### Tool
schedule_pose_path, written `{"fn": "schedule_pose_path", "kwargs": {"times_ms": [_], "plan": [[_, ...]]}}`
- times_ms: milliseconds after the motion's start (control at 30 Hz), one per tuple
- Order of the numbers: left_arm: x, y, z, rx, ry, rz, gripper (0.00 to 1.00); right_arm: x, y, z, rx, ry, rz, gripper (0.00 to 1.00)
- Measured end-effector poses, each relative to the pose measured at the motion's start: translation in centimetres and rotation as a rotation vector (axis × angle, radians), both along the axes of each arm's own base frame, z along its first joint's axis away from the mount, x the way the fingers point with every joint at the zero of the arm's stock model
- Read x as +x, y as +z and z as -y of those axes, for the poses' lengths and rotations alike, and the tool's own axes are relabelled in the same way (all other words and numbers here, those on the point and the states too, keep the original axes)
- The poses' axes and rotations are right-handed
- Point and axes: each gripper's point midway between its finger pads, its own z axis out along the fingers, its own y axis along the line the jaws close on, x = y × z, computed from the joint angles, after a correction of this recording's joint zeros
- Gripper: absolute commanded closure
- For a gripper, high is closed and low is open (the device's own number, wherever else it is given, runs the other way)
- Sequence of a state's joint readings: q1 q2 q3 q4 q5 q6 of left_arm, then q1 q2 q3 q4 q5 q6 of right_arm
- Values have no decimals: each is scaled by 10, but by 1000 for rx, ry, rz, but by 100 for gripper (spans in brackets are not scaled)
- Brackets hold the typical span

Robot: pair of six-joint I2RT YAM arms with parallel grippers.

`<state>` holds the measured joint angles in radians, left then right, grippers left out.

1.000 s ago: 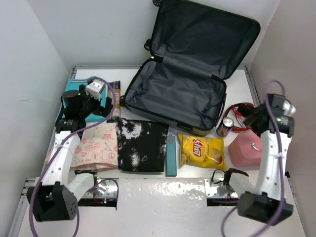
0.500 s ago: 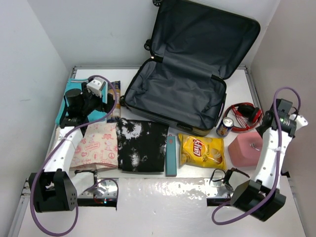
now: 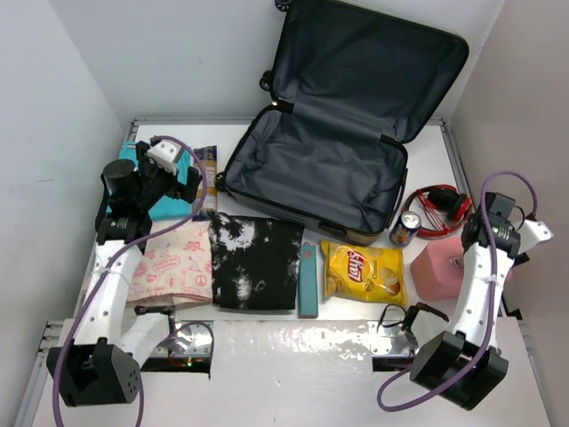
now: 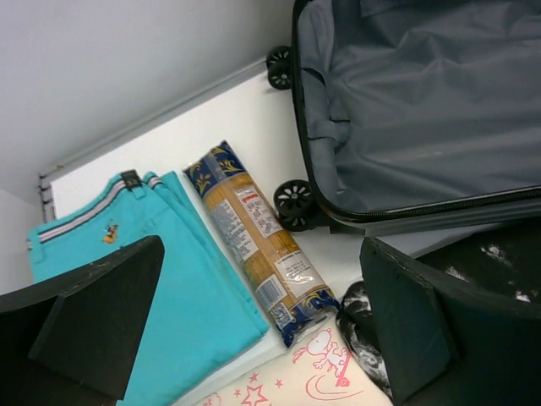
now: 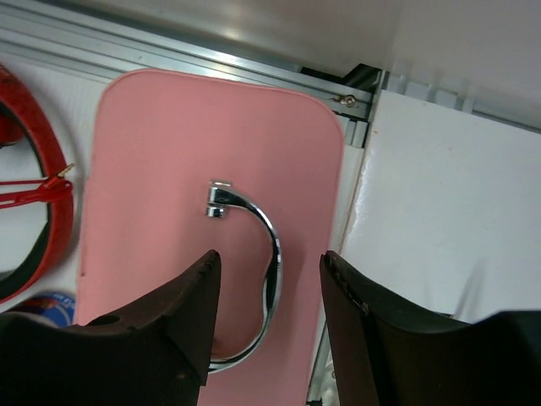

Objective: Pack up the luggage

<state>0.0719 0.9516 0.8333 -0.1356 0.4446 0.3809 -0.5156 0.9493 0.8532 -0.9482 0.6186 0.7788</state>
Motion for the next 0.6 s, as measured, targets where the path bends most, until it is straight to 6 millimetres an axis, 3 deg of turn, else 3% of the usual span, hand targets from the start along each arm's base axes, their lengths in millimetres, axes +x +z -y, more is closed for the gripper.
{"fn": "schedule_pose_path", "kwargs": {"times_ms": [133,333,600], "plan": [[-5,11,-1,13,7,22,1,-6,-5,-1,-10,-16,2,50],[-7,11,-4,22,18,19,0,-6,-17,-4,-5,-25,34,53],[-7,12,-6,26,28,23,0,1,-21,-6,-13,-14,106,71]]}}
